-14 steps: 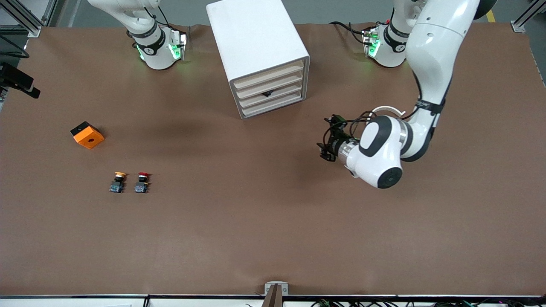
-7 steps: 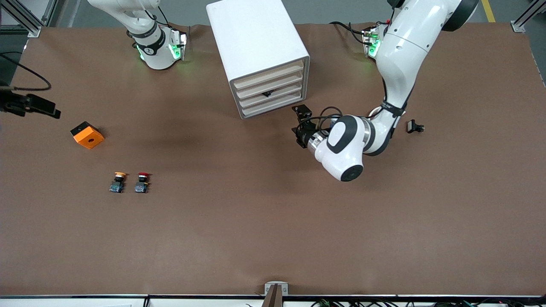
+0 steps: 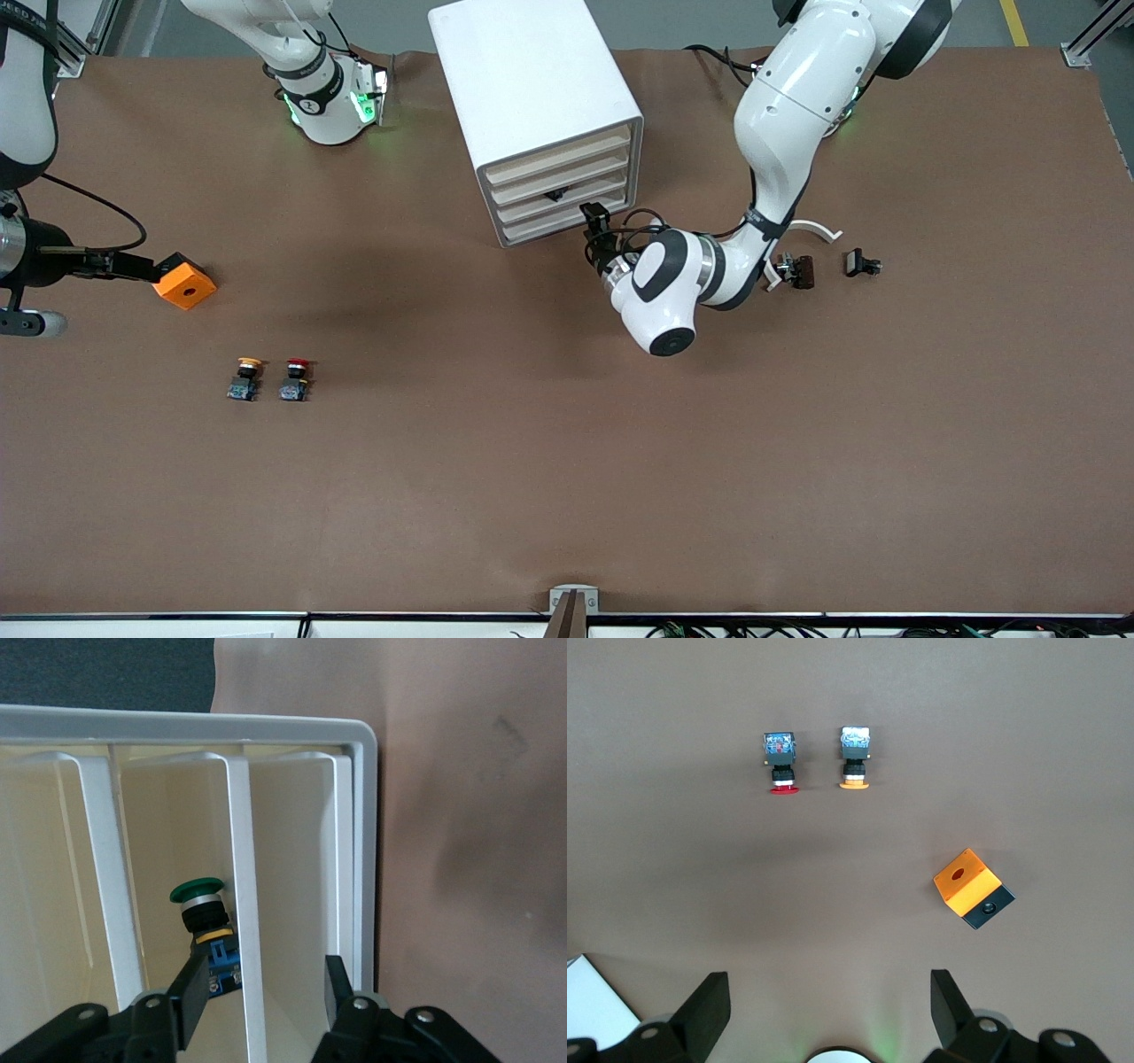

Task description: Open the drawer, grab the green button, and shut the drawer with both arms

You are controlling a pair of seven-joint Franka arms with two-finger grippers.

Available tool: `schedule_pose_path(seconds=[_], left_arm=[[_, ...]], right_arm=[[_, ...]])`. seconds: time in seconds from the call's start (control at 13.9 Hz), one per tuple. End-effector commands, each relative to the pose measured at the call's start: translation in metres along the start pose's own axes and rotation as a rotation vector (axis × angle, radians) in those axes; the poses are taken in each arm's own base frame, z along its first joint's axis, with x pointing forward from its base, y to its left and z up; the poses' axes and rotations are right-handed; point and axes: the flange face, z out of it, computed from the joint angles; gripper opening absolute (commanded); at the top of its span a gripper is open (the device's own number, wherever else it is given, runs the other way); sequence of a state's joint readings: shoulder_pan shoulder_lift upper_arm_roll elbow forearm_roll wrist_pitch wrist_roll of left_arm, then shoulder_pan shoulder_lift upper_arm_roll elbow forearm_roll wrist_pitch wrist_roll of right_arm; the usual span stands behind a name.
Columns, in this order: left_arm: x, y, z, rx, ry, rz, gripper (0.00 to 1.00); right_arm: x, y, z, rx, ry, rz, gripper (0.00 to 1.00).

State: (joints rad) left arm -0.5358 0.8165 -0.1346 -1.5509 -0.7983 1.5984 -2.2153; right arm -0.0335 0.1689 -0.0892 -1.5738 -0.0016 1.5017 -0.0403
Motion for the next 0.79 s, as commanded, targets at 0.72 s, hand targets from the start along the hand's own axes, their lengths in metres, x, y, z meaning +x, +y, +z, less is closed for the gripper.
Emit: schedule_pose_path(seconds=[0.72], left_arm=[[-0.01, -0.006, 0.073, 0.047, 0.087, -0.021, 0.24]], right_arm=[[0.002, -0.012, -0.008, -0.007, 0.037, 0.068, 1.0]])
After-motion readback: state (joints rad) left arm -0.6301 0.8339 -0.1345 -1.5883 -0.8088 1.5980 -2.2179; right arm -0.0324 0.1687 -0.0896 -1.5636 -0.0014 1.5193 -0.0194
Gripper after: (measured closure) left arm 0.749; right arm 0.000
